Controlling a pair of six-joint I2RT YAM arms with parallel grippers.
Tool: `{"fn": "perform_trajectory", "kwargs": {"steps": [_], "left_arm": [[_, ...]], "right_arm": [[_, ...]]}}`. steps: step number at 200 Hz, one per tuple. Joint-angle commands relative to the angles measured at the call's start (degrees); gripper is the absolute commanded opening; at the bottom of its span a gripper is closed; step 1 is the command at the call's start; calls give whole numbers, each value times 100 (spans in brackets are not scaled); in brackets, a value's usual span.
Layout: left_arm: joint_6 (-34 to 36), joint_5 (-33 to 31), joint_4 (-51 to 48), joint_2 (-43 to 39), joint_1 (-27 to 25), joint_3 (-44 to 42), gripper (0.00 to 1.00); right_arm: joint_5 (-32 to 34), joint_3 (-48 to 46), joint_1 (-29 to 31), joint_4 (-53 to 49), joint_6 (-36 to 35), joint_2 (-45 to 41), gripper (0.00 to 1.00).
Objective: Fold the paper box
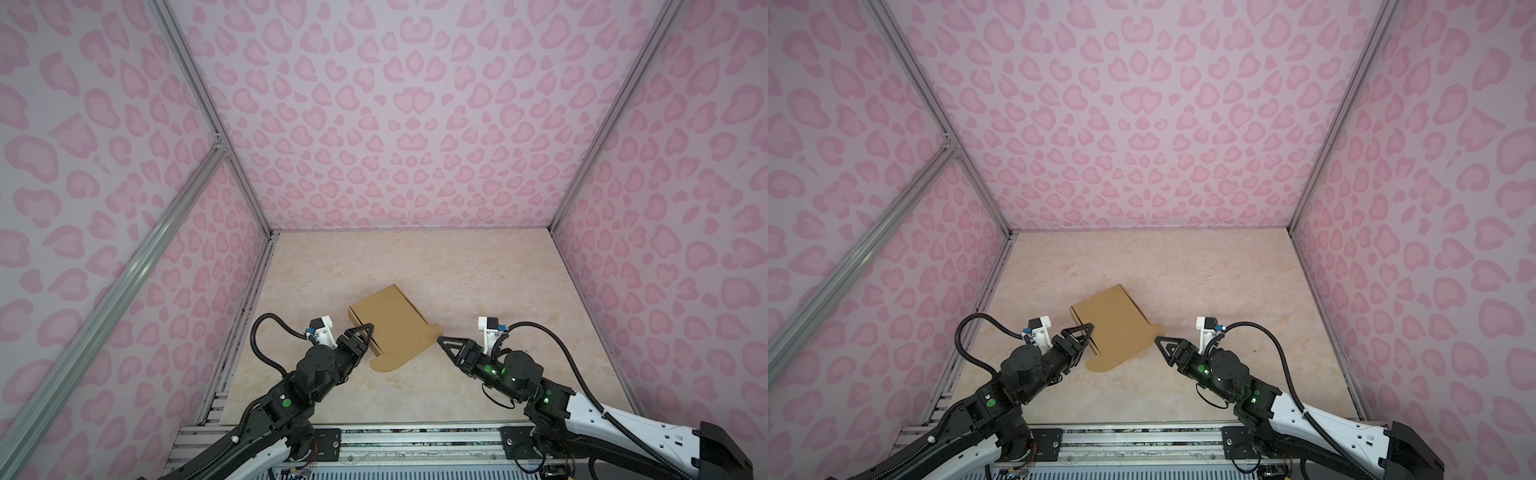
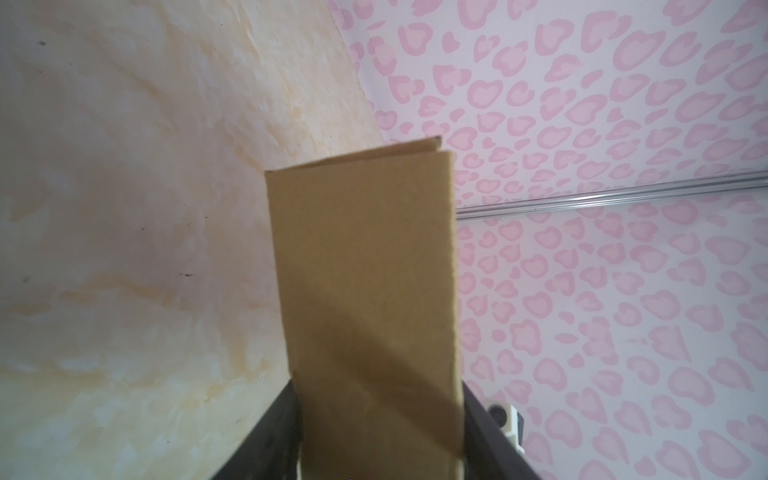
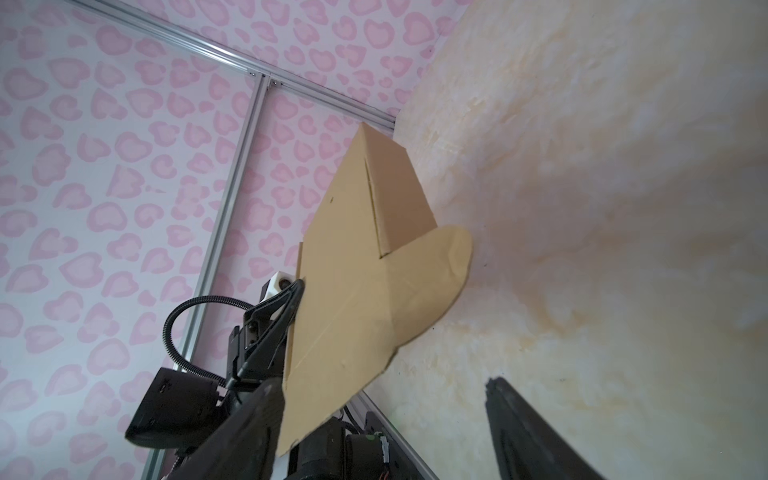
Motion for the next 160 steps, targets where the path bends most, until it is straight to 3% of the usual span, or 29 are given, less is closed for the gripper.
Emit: {"fn": "perform_trajectory", "kwargs": {"steps": [1, 112, 160], "left_arm": [[-82, -86, 210, 32, 4, 60, 55], [-233, -144, 258, -111, 5, -70, 56], [-265, -113, 299, -119, 6, -102, 56]], "right_arm": [[163, 59, 59, 915, 149, 375, 80], [586, 255, 692, 3117, 488, 2570, 81], [636, 390, 721, 4575, 500, 3619, 81]]}}
